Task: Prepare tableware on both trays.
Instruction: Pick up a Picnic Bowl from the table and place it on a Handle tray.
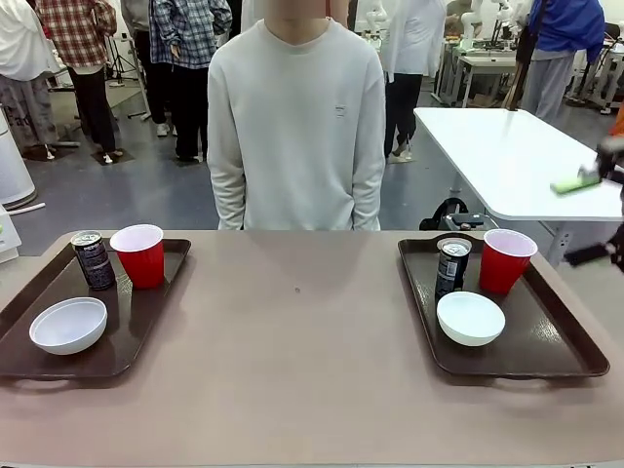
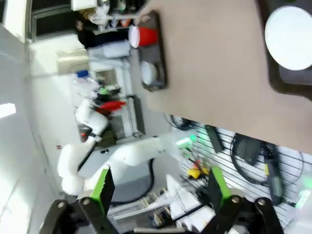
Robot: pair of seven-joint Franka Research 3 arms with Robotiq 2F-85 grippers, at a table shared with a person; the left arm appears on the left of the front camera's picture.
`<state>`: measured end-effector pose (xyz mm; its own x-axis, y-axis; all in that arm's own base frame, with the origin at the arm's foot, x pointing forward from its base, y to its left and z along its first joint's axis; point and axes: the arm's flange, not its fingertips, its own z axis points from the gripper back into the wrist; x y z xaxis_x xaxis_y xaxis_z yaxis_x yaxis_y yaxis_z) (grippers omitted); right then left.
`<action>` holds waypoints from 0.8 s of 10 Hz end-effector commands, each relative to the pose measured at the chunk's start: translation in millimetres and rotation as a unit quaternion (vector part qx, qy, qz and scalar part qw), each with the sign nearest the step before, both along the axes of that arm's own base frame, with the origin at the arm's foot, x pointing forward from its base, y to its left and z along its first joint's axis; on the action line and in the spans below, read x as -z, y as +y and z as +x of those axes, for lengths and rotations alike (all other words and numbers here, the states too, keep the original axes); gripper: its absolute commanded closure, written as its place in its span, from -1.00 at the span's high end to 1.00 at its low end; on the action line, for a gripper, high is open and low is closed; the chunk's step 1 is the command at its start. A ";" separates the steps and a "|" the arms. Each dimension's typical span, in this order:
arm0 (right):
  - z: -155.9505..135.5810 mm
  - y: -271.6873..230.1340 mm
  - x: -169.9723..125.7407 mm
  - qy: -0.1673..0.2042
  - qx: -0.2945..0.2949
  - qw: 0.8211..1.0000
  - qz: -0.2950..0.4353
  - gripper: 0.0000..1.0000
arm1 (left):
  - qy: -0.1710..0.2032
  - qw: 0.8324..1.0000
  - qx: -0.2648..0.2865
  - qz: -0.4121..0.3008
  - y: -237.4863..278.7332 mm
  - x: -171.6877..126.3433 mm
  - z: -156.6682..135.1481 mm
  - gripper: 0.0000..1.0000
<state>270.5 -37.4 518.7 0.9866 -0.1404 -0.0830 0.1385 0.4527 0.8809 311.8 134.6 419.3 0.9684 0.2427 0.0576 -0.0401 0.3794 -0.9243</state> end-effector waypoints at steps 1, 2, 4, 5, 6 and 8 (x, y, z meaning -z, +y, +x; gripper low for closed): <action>-33.5 30.3 88.4 0.002 -0.004 0.999 -0.044 1.00 | -0.006 1.000 -0.001 -0.009 -0.2 -0.5 -0.8 1.00; -31.2 31.2 92.3 0.000 -0.008 0.999 -0.048 1.00 | -0.006 1.000 -0.001 -0.009 -0.2 -0.5 -0.8 1.00; -31.3 38.1 87.3 -0.032 -0.008 0.999 -0.030 1.00 | -0.006 1.000 -0.001 -0.009 -0.2 -0.5 -0.8 1.00; 25.1 -7.0 43.8 0.016 -0.017 0.999 -0.041 1.00 | -0.006 1.000 -0.001 -0.009 -0.2 -0.5 -0.8 1.00; 25.1 -7.0 43.8 0.016 -0.017 0.999 -0.041 1.00 | -0.006 1.000 -0.001 -0.009 -0.2 -0.5 -0.8 1.00; 25.1 -7.0 43.8 0.016 -0.017 0.999 -0.041 1.00 | -0.006 1.000 -0.001 -0.009 -0.2 -0.5 -0.8 1.00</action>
